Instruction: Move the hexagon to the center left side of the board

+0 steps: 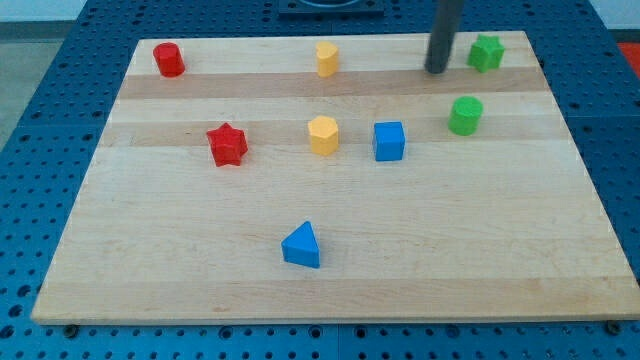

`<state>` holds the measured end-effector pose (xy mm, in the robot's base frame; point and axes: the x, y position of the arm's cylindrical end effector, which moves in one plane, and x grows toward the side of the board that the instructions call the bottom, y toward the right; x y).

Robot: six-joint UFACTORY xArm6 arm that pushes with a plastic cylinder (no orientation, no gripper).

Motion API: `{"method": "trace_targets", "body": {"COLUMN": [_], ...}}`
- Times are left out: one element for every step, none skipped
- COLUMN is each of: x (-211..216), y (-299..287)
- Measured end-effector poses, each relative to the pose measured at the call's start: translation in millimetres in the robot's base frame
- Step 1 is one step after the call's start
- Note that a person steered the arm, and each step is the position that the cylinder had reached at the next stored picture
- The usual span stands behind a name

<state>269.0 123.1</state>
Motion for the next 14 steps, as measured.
{"method": "trace_targets", "body": {"x": [6.2, 25.1, 68.0, 83.9, 101.9, 103.0, 114.1, 126.9, 142.9, 159.3, 175.0, 179.4, 179.4, 179.4], "y": [-52.3, -58.4, -58.0, -60.4, -65.1, -82.5, -104.2, -126.5, -149.1, -169.1, -189.7, -201.2, -210.8, -221.5]}}
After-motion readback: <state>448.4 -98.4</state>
